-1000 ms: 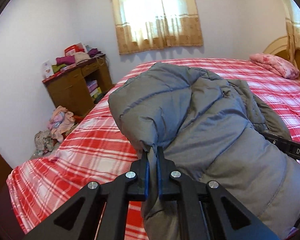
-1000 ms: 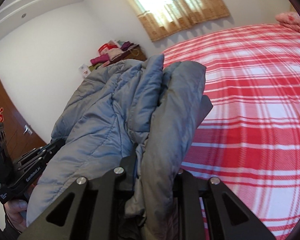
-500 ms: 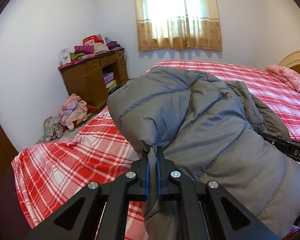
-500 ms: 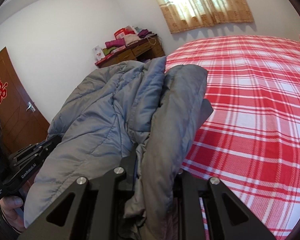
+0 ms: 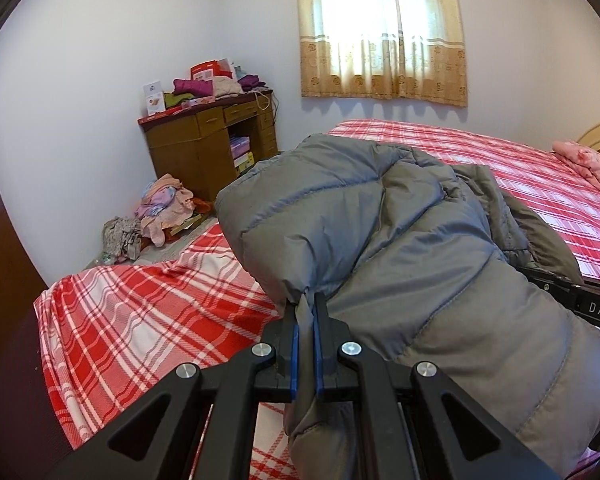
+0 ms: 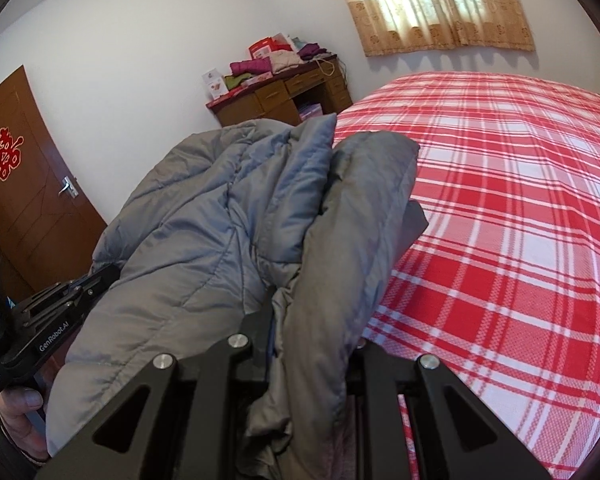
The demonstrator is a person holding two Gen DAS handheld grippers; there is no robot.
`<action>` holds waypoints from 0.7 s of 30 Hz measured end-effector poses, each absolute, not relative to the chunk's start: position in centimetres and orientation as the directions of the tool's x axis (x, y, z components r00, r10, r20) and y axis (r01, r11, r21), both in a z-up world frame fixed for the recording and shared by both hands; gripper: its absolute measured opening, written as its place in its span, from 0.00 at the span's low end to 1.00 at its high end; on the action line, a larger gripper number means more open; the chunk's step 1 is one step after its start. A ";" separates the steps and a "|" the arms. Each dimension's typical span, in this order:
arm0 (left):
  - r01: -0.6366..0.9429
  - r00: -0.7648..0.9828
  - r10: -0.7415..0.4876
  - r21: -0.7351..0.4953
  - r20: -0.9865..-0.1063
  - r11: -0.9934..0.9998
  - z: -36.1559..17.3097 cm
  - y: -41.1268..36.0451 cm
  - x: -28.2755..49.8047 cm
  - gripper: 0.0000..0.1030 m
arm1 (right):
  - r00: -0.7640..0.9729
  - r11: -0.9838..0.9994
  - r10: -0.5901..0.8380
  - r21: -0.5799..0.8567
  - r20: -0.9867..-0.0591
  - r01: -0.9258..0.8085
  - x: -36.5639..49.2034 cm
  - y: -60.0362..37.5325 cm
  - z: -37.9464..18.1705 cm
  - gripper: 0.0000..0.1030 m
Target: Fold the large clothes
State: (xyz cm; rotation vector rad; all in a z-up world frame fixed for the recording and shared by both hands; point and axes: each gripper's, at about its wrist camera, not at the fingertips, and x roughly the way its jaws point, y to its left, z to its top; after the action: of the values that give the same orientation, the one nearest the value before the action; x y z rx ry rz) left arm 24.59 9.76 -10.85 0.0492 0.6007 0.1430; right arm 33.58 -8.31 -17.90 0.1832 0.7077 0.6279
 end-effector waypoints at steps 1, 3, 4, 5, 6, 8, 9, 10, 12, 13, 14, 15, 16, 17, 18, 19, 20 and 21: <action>-0.122 0.815 0.150 0.088 -0.560 0.989 -10.9 9.8 24.6 0.05 | 0.583 0.801 0.596 0.361 -0.552 -0.478 33.7 -8.2 -17.9 0.18; -0.130 0.810 0.155 0.085 -0.565 0.988 -11.1 10.2 24.6 0.05 | 0.576 0.799 0.599 0.358 -0.557 -0.484 34.1 -7.9 -18.2 0.18; -0.135 0.807 0.157 0.082 -0.569 0.987 -11.4 10.5 24.6 0.05 | 0.574 0.799 0.598 0.354 -0.560 -0.487 34.2 -7.7 -18.2 0.18; -0.138 0.804 0.160 0.081 -0.572 0.987 -11.6 10.7 24.7 0.05 | 0.571 0.800 0.595 0.347 -0.566 -0.489 34.4 -7.5 -18.4 0.18; -0.142 0.802 0.162 0.081 -0.576 0.987 -11.8 10.8 24.7 0.05 | 0.569 0.801 0.593 0.343 -0.570 -0.491 34.4 -7.3 -18.5 0.18; -0.149 0.796 0.170 0.085 -0.581 0.985 -12.3 11.1 24.8 0.05 | 0.561 0.803 0.588 0.338 -0.582 -0.491 34.6 -7.0 -19.0 0.18; -0.152 0.794 0.176 0.090 -0.582 0.984 -12.5 11.2 24.8 0.05 | 0.558 0.803 0.587 0.338 -0.586 -0.490 34.7 -6.9 -19.2 0.18; -0.155 0.792 0.180 0.093 -0.583 0.983 -12.8 11.3 24.8 0.05 | 0.555 0.804 0.586 0.338 -0.590 -0.490 34.8 -6.9 -19.4 0.18; -0.160 0.786 0.183 0.091 -0.591 0.983 -13.2 11.5 24.9 0.05 | 0.552 0.807 0.580 0.331 -0.598 -0.489 34.9 -6.5 -19.7 0.18; -0.162 0.783 0.185 0.093 -0.594 0.982 -13.4 11.7 25.0 0.05 | 0.551 0.808 0.578 0.327 -0.602 -0.491 34.9 -6.3 -19.9 0.18; -0.164 0.781 0.186 0.092 -0.596 0.982 -13.6 11.8 25.0 0.05 | 0.552 0.812 0.571 0.317 -0.607 -0.490 34.9 -6.1 -20.0 0.18; -0.165 0.780 0.187 0.091 -0.597 0.982 -13.8 11.8 25.1 0.05 | 0.553 0.814 0.566 0.311 -0.611 -0.490 34.9 -6.0 -20.1 0.18; -0.168 0.778 0.188 0.091 -0.599 0.982 -13.9 11.9 25.1 0.05 | 0.552 0.815 0.565 0.310 -0.613 -0.490 34.9 -5.9 -20.1 0.18; -0.171 0.776 0.190 0.090 -0.601 0.981 -14.1 12.0 25.2 0.05 | 0.552 0.815 0.564 0.308 -0.614 -0.491 34.9 -5.7 -20.1 0.18; -0.173 0.774 0.191 0.089 -0.603 0.981 -14.2 12.1 25.2 0.05 | 0.552 0.816 0.562 0.304 -0.616 -0.492 34.9 -5.6 -20.1 0.18; -0.174 0.773 0.192 0.088 -0.605 0.981 -14.3 12.1 25.2 0.05 | 0.554 0.817 0.560 0.300 -0.616 -0.493 34.8 -5.5 -20.1 0.18; -0.175 0.770 0.191 0.086 -0.608 0.981 -14.5 12.2 25.3 0.05 | 0.554 0.818 0.557 0.295 -0.618 -0.494 34.8 -5.3 -20.2 0.18; -0.177 0.769 0.191 0.084 -0.611 0.981 -14.7 12.3 25.3 0.05 | 0.554 0.819 0.556 0.293 -0.619 -0.494 34.8 -5.2 -20.1 0.18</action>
State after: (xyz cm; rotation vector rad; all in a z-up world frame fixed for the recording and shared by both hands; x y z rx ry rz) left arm 25.29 12.34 -14.67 0.0225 0.6649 0.1996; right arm 34.75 -5.20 -20.11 0.0883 0.7629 0.6212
